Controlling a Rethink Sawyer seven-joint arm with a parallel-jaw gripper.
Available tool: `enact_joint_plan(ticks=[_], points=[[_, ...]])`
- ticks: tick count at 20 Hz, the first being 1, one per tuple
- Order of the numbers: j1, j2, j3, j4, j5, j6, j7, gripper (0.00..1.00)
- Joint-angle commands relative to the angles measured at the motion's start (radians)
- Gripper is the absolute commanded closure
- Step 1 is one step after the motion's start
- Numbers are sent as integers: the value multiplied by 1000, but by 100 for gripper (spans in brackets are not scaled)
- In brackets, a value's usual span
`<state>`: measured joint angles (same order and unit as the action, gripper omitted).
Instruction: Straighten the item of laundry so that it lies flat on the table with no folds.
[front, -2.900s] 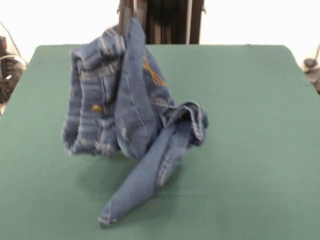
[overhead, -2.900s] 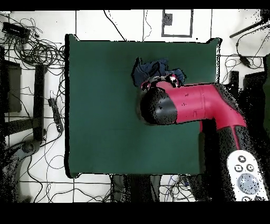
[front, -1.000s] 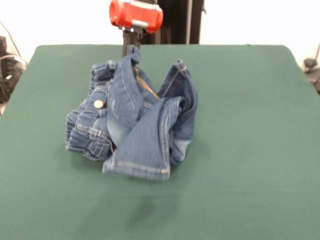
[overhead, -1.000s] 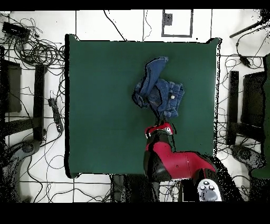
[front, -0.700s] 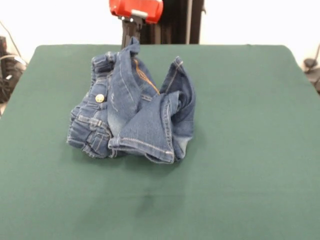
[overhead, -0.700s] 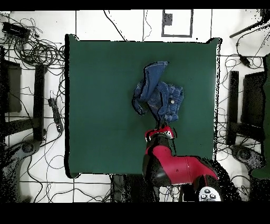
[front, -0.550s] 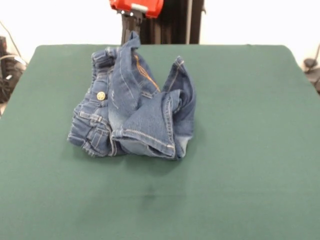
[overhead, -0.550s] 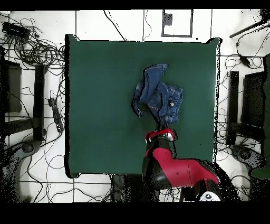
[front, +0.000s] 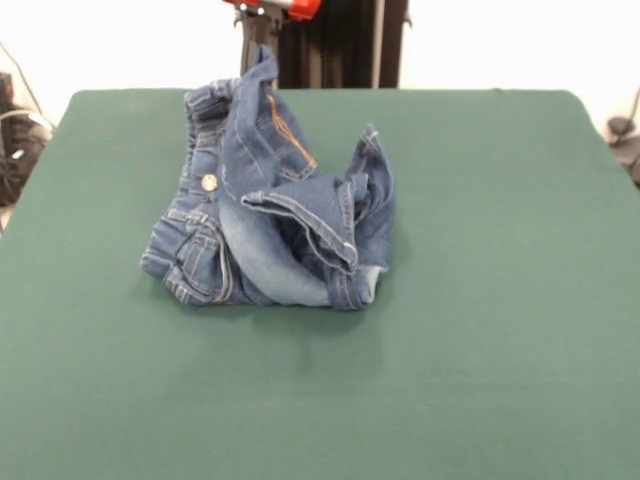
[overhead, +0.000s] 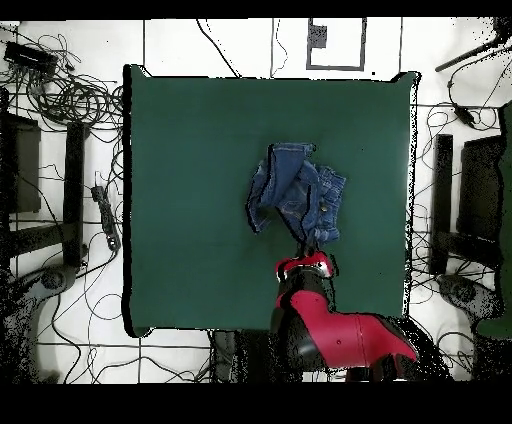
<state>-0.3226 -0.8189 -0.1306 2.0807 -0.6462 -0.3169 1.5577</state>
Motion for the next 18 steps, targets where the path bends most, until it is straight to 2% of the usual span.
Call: enact_joint_plan(ticks=[1, 4, 7, 18], points=[[38, 152, -9, 54, -10, -86, 151, 100], [59, 235, -42, 19, 23, -162, 144, 100], [69, 281, -55, -2, 33, -202, 136, 100], [39, 295, -61, 0, -1, -237, 140, 100]])
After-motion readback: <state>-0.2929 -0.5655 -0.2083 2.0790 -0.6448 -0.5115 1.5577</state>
